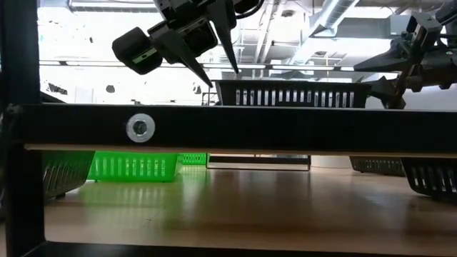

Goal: Stack baskets on shelf by color
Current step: Put the green bin on the shelf

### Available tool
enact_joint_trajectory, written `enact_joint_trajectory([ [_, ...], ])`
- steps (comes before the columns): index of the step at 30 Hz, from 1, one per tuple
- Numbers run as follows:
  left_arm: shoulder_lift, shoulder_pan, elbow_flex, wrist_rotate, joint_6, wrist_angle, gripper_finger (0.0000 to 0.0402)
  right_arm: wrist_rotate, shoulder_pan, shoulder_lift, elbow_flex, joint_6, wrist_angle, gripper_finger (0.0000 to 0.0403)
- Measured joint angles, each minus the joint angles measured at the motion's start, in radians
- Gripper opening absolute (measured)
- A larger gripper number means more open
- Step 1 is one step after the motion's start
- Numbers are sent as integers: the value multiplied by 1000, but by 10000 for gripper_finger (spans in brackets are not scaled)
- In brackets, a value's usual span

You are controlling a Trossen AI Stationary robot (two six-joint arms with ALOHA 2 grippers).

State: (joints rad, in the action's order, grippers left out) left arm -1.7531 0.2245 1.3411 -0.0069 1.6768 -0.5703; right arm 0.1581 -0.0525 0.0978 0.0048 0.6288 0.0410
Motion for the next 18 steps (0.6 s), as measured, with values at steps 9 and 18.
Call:
enact_joint_trajectory([
  [9, 93, 0, 0, 23, -127, -239, 153, 0, 0, 0, 0, 0, 0, 218],
  [18, 226, -82, 1, -149, -728, -567, 153, 0, -1, 0, 0, 0, 0, 218],
])
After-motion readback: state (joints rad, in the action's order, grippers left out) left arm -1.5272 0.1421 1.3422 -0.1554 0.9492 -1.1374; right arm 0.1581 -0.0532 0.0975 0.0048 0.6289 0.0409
